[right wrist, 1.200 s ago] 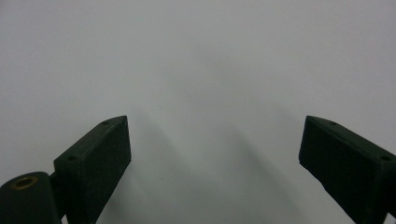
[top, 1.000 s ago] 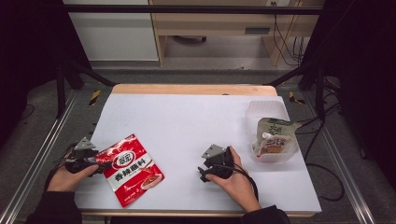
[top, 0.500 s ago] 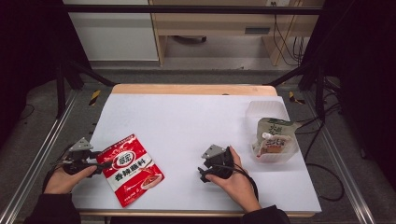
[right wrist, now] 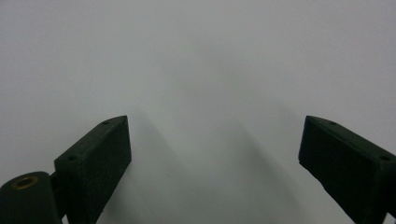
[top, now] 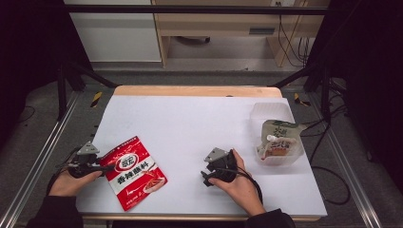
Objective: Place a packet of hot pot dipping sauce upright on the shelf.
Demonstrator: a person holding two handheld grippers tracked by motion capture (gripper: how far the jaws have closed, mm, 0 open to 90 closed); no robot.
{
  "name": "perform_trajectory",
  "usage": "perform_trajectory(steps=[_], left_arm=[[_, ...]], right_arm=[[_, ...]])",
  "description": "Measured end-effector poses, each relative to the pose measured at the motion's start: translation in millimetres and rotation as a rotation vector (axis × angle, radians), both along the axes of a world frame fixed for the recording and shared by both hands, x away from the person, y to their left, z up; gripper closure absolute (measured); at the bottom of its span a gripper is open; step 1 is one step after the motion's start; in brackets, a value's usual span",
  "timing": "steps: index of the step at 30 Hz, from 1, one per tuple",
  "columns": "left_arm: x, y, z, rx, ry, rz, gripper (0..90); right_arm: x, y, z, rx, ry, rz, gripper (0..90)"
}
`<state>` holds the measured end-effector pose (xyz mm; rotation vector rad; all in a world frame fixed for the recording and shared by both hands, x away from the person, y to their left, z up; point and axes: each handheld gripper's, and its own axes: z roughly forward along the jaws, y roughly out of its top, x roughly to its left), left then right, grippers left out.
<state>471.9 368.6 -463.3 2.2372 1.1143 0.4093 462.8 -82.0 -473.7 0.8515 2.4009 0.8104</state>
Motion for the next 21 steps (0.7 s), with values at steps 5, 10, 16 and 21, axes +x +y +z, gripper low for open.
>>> perform_trajectory(steps=[5, 10, 16, 21], left_arm=[[1.2, -1.2, -0.1, 0.004, -0.007, 0.018, 59.0], [2.0, -2.3, -0.7, 0.007, -0.009, 0.044, 65.3], [3.0, -2.3, 1.1, 0.027, -0.018, 0.051, 73.0], [2.9, -2.7, 4.0, 0.021, -0.03, 0.052, 83.2]], right_arm=[[0.2, 0.4, -0.5, -0.003, 0.001, 0.005, 10.0], [0.2, 0.4, -0.3, -0.008, 0.003, 0.007, 10.0], [-0.1, 0.9, -0.5, -0.009, 0.0, 0.007, 10.0], [-0.1, 1.2, -0.6, -0.01, 0.001, 0.007, 10.0]])
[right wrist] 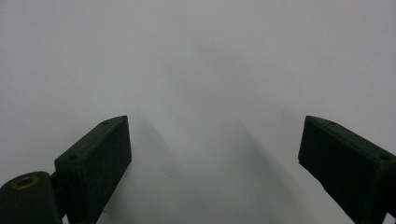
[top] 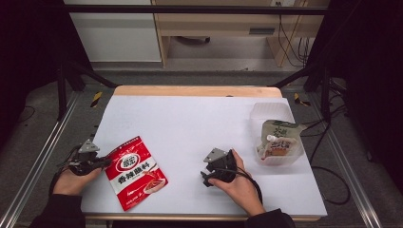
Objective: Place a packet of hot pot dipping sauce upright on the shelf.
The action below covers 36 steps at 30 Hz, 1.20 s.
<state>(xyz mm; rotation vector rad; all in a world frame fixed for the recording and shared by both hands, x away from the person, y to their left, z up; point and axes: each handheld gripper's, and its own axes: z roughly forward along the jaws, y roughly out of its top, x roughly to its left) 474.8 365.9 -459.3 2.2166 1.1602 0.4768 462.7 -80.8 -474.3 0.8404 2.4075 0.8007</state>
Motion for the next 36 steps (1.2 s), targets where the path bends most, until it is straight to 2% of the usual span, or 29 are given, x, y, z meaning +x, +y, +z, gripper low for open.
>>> perform_trajectory(steps=[5, 14, 23, 29, 32, 36], left_arm=[[-0.3, -0.6, 3.1, -0.012, -0.012, -0.002, 89.9], [0.6, -6.8, 11.8, -0.007, -0.057, -0.018, 90.0], [8.9, -20.9, 27.6, -0.017, -0.106, -0.072, 90.0], [17.5, -34.8, 33.4, -0.002, -0.122, -0.111, 90.0], [22.8, -40.6, 36.1, -0.012, -0.128, -0.125, 90.0], [29.0, -50.3, 39.6, 0.004, -0.13, -0.154, 90.0]], right_arm=[[-0.1, -0.1, 0.1, 0.0, 0.0, 0.0, 10.0], [0.1, -0.2, -0.1, -0.001, 0.0, 0.0, 9.9], [0.7, -1.6, 0.4, 0.014, -0.003, -0.003, 9.9], [1.4, -1.8, 0.3, 0.026, 0.002, -0.007, 9.8], [2.0, -2.8, 1.3, 0.032, 0.004, -0.014, 9.8], [3.3, -3.7, 2.3, 0.044, 0.005, -0.012, 10.0]])
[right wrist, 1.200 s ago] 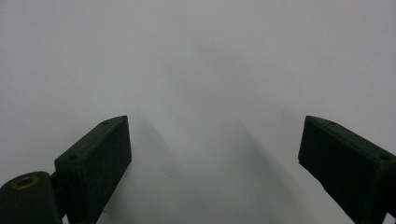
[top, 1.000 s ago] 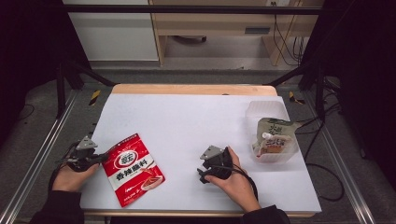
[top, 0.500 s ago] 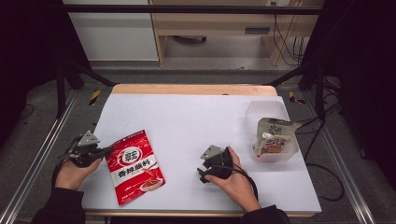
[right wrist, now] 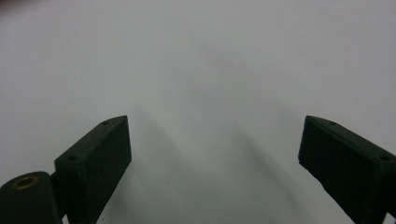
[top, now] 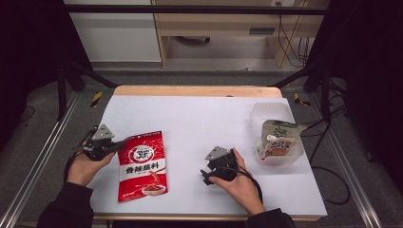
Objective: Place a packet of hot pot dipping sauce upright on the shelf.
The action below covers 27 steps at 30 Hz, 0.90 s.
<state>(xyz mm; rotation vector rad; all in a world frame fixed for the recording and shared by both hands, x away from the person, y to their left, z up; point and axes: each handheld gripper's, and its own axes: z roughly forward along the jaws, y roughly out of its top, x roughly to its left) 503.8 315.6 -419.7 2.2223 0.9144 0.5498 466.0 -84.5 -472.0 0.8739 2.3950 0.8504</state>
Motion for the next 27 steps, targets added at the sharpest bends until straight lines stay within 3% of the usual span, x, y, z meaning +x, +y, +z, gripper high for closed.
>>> perform_trajectory(steps=[13, 27], left_arm=[[7.1, -34.0, 24.8, 0.024, -0.046, -0.078, 90.0], [7.8, -58.2, 45.6, 0.044, -0.087, -0.13, 90.0]], right_arm=[[7.9, 4.7, 21.6, 0.017, -0.025, 0.024, 11.3], [22.9, 15.5, 62.7, 0.033, -0.013, 0.099, 16.8]])
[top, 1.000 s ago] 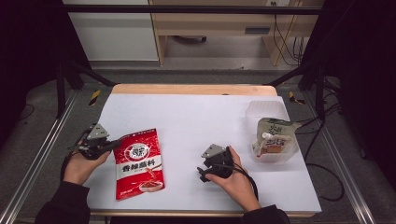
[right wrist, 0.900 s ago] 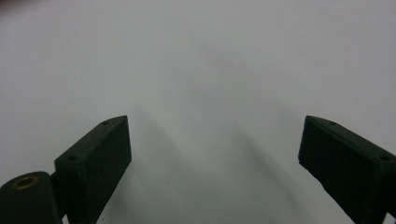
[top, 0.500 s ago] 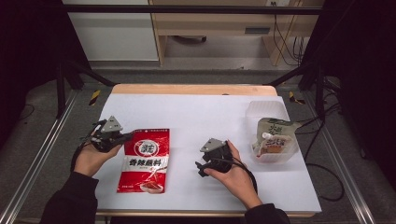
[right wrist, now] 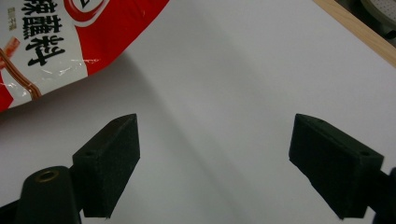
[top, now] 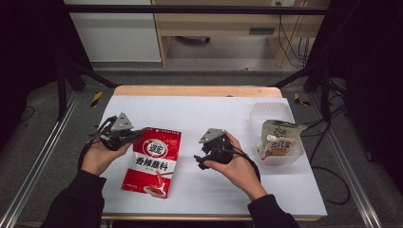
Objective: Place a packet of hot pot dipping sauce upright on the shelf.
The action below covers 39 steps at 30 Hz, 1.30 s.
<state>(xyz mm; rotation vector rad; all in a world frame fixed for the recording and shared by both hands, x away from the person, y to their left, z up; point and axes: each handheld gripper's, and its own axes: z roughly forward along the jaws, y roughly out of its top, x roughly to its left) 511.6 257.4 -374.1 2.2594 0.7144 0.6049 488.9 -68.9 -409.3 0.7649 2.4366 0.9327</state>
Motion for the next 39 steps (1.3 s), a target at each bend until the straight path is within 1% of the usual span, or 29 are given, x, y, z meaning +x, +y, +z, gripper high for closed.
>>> perform_trajectory(steps=[1, 2, 5, 6, 8, 10, 11, 12, 14, 16, 17, 18, 21, 24, 25, 29, 31, 32, 37, 39], left_arm=[[0.3, -0.6, 1.2, -0.001, -0.004, 0.0, 90.0], [0.4, -1.2, 2.3, -0.007, -0.006, 0.003, 90.0], [2.3, -2.5, 5.7, -0.007, -0.008, -0.001, 90.0], [2.9, -3.3, 6.7, -0.008, -0.01, -0.002, 90.0], [3.4, -5.2, 9.2, -0.01, -0.014, -0.006, 90.0], [3.8, -7.3, 12.2, -0.007, -0.022, -0.01, 90.0], [3.8, -8.5, 12.6, -0.017, -0.022, -0.009, 90.0], [4.0, -9.1, 14.2, -0.007, -0.026, -0.012, 90.0], [4.3, -11.6, 15.9, -0.017, -0.027, -0.014, 90.0], [4.5, -13.5, 17.8, -0.009, -0.028, -0.018, 90.0], [4.2, -15.0, 18.1, -0.016, -0.029, -0.016, 90.0], [3.8, -15.5, 19.3, -0.011, -0.031, -0.021, 90.0], [2.8, -17.8, 22.0, -0.014, -0.038, -0.028, 90.0], [3.0, -18.8, 24.4, -0.012, -0.04, -0.032, 90.0], [3.2, -19.0, 24.9, -0.011, -0.041, -0.032, 90.0], [4.3, -20.1, 27.8, -0.009, -0.048, -0.032, 90.0], [4.7, -21.1, 29.5, -0.013, -0.05, -0.031, 90.0], [4.8, -21.6, 30.2, -0.016, -0.052, -0.03, 90.0], [3.6, -24.7, 35.0, -0.011, -0.062, -0.043, 90.0], [2.9, -25.9, 36.3, -0.008, -0.064, -0.049, 90.0]], right_arm=[[1.5, 0.6, 2.5, 0.009, 0.004, 0.001, 16.8], [3.1, 0.3, 5.2, 0.005, 0.005, 0.006, 17.0], [7.5, -0.4, 11.8, 0.007, 0.015, 0.012, 17.2], [8.2, -0.2, 12.8, 0.01, 0.016, 0.008, 17.2], [9.7, -0.5, 16.2, 0.001, 0.022, 0.016, 17.2], [10.9, 0.0, 18.7, 0.006, 0.029, 0.025, 17.3], [11.6, 0.4, 20.3, 0.008, 0.037, 0.031, 17.4], [11.8, 0.7, 21.5, 0.0, 0.04, 0.03, 17.5], [13.1, 1.4, 23.8, 0.004, 0.053, 0.036, 17.5], [15.0, 2.0, 26.5, 0.0, 0.055, 0.042, 17.5], [15.9, 2.3, 28.3, 0.001, 0.057, 0.043, 17.5], [17.2, 2.3, 29.8, 0.0, 0.056, 0.048, 17.5], [19.9, 3.4, 34.7, -0.001, 0.065, 0.051, 17.5], [23.0, 4.4, 41.3, -0.005, 0.074, 0.073, 17.5], [23.0, 5.3, 42.6, 0.001, 0.078, 0.067, 17.5], [25.6, 7.5, 49.7, -0.002, 0.077, 0.087, 17.5], [26.6, 9.4, 53.8, -0.013, 0.075, 0.097, 17.5], [27.2, 10.3, 55.3, -0.01, 0.075, 0.101, 17.5], [28.2, 15.6, 61.7, -0.009, 0.08, 0.125, 17.4], [28.3, 17.9, 63.2, -0.019, 0.083, 0.135, 16.4]])
